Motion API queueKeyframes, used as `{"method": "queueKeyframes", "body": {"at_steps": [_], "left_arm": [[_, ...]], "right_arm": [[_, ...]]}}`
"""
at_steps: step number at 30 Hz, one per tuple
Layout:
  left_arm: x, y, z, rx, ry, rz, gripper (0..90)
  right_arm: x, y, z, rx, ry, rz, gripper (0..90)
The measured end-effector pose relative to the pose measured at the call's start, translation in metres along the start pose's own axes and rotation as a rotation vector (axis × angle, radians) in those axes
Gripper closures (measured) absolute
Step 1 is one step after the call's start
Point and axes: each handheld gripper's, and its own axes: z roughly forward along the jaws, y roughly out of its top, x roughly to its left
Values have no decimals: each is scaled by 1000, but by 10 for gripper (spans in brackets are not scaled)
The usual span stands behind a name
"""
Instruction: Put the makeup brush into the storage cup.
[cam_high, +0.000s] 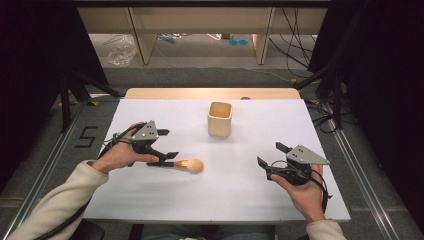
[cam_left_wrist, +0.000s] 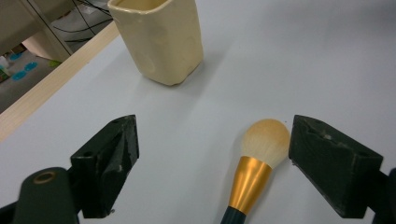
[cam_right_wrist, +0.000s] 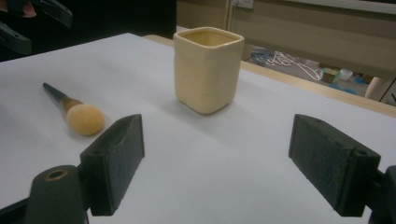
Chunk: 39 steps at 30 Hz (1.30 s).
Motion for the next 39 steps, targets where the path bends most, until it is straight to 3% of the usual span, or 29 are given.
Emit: {"method": "queueKeyframes", "body": {"at_steps": [7,17,19,21,24,25,26,27,29,30,32,35,36,39], "left_arm": [[1,1,2,52,-42,34,164],[2,-1,7,143,-88,58,167],[4,0,7,170,-88,87,168],[3,0,9,159,-89,63,169],[4,0,9,175,-93,72,171],[7,2,8,215,-104,119,172],[4,1,10,189,-101,78,174],[4,0,11,191,-105,74,175],[4,0,12,206,-110,82,176],[4,0,13,213,-113,85,177],[4,-1,15,222,-119,88,177],[3,-2,18,245,-125,89,180],[3,-3,20,248,-123,90,181],[3,-3,22,272,-132,109,186]], "right_arm": [[2,0,0,14,4,17,196],[0,0,0,14,7,3,197],[0,0,0,15,4,1,198],[1,0,0,24,8,13,198],[0,0,0,16,3,1,200],[0,0,0,16,5,2,200],[0,-1,2,3,12,4,201],[0,-1,1,7,9,3,201],[0,-1,2,4,12,3,202],[2,-1,1,17,22,26,202],[0,-1,1,10,6,2,203],[2,-1,1,22,16,23,205],[0,-1,2,9,6,3,205],[0,-1,1,12,5,4,205]]}}
